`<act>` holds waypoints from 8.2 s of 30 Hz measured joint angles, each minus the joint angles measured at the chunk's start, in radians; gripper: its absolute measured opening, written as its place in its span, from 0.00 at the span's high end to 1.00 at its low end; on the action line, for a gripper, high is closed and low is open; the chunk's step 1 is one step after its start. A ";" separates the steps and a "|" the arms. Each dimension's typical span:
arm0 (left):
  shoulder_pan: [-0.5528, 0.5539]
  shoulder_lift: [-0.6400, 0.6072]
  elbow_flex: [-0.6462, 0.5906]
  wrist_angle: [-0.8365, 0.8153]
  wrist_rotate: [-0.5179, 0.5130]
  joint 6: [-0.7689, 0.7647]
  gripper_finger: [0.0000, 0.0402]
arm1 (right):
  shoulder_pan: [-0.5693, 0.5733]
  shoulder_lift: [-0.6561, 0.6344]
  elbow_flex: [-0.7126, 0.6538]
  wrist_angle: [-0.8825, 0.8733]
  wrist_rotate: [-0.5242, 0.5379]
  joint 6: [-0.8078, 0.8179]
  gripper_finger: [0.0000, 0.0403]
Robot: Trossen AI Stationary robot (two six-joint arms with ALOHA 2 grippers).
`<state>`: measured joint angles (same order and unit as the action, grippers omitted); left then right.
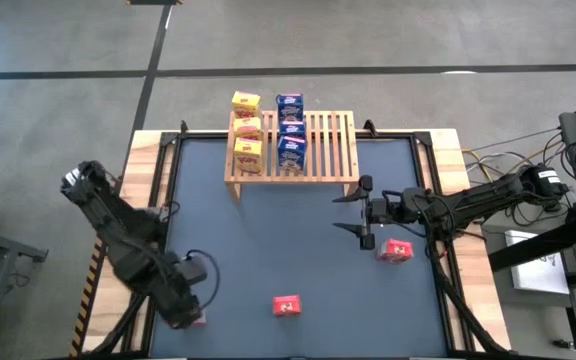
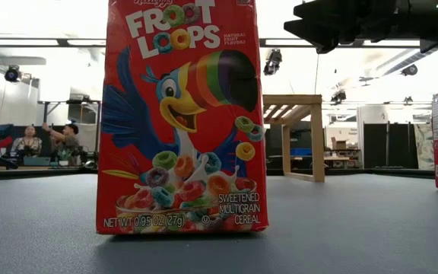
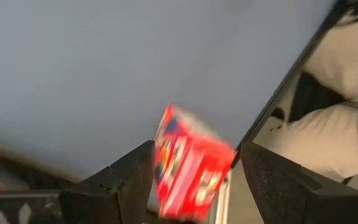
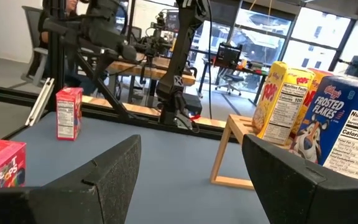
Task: Stack cereal on shelf
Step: Put the bottom left red cereal box on the shelf
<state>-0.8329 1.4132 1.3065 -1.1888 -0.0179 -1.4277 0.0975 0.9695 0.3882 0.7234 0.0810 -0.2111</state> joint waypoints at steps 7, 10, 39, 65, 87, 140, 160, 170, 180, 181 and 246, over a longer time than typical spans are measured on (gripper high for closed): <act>-0.143 -0.003 -0.004 -0.043 -0.014 -0.216 0.45 | 0.000 0.000 0.000 0.000 0.000 0.002 0.33; -0.187 -0.003 -0.005 -0.041 -0.034 -0.274 0.45 | 0.000 0.000 0.000 0.002 0.000 0.002 0.33; -0.265 -0.001 -0.085 0.099 -0.169 -0.198 0.19 | 0.000 0.000 0.000 0.007 0.000 0.018 0.33; -0.276 0.099 -0.163 0.172 0.000 -0.084 0.19 | 0.000 0.000 0.000 -0.011 0.024 0.017 0.33; -0.277 0.130 -0.018 -0.013 -0.104 -0.049 0.27 | 0.000 0.000 0.000 -0.008 0.026 0.028 0.33; -0.281 0.225 -0.013 0.000 -0.203 -0.047 0.31 | 0.016 0.000 0.000 -0.015 0.016 0.114 0.33; -0.281 0.226 -0.092 0.084 -0.212 -0.078 0.42 | 0.016 0.000 0.000 0.001 0.017 0.031 0.33; -0.281 0.226 -0.103 0.082 -0.265 -0.100 0.42 | 0.016 0.000 0.000 0.042 0.018 0.024 0.33; -0.281 0.226 -0.107 0.088 -0.334 -0.100 0.43 | 0.016 0.000 0.000 0.042 0.017 0.092 0.33; -0.281 0.226 -0.107 0.093 -0.335 -0.100 0.43 | 0.016 0.000 0.000 0.042 0.017 0.102 0.33; -0.276 0.191 -0.107 0.105 -0.337 -0.083 0.60 | 0.016 0.002 0.000 0.019 -0.034 0.167 0.33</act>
<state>-1.1092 1.6043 1.1992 -1.0836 -0.3547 -1.5112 0.1135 0.9713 0.3878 0.7420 0.0474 -0.0446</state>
